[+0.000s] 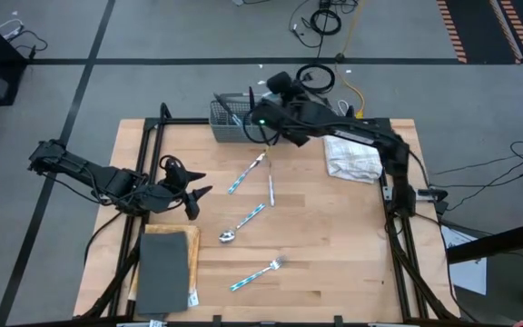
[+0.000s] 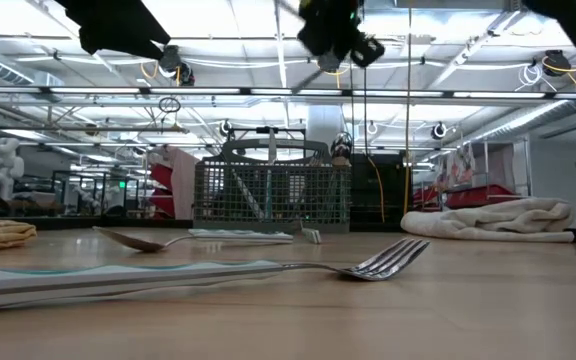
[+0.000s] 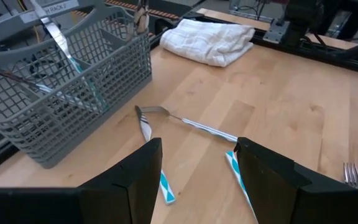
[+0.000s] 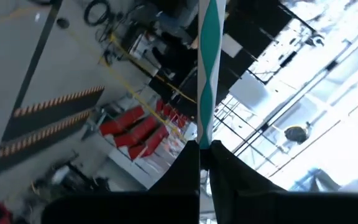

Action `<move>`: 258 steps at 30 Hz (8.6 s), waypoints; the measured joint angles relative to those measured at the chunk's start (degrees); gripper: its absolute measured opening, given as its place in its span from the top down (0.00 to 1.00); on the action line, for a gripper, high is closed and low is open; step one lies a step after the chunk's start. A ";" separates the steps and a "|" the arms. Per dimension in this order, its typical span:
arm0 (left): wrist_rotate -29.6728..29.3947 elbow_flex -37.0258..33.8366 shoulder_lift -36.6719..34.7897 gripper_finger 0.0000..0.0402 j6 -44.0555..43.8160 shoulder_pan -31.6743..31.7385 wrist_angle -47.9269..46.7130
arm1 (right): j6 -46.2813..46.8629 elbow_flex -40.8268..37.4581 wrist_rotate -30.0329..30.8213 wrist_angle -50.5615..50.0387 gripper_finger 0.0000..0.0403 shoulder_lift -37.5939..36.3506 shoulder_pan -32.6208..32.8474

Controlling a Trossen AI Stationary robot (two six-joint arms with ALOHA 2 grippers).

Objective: Sort silverware
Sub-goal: Put the blue fork into the gray silverware rack, then put the blue table knife into the gray silverware rack, then put the blue spoon into the gray silverware rack

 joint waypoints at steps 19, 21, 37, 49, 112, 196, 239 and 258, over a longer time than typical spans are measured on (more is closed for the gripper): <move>0.26 0.00 0.00 0.47 0.04 0.00 -0.42 | -2.51 0.02 -7.50 -0.78 1.00 11.56 -1.10; 0.28 0.00 0.02 0.47 0.04 0.00 -0.47 | -2.47 0.02 -7.64 -1.18 1.00 12.20 -1.27; 0.63 0.00 0.01 0.47 0.04 -0.13 -0.68 | -2.20 0.02 -8.69 -1.53 1.00 12.76 -3.90; 0.63 0.00 0.01 0.47 0.07 -0.13 -0.68 | -0.25 0.02 -10.19 -1.40 0.75 12.76 -4.32; 38.61 27.84 58.71 0.47 15.40 40.80 -3.85 | 51.04 0.04 13.65 4.65 0.65 -21.25 28.60; 36.23 -4.87 40.78 0.97 20.91 59.62 86.89 | 73.04 0.02 9.09 -5.57 0.65 -21.18 33.81; 76.75 -0.28 8.03 0.70 19.57 51.81 26.03 | 83.40 0.02 -21.09 -11.77 0.65 -20.79 33.50; 45.62 -0.28 16.69 0.71 11.86 21.71 3.27 | 98.94 0.02 -32.73 -15.67 0.65 -16.26 33.46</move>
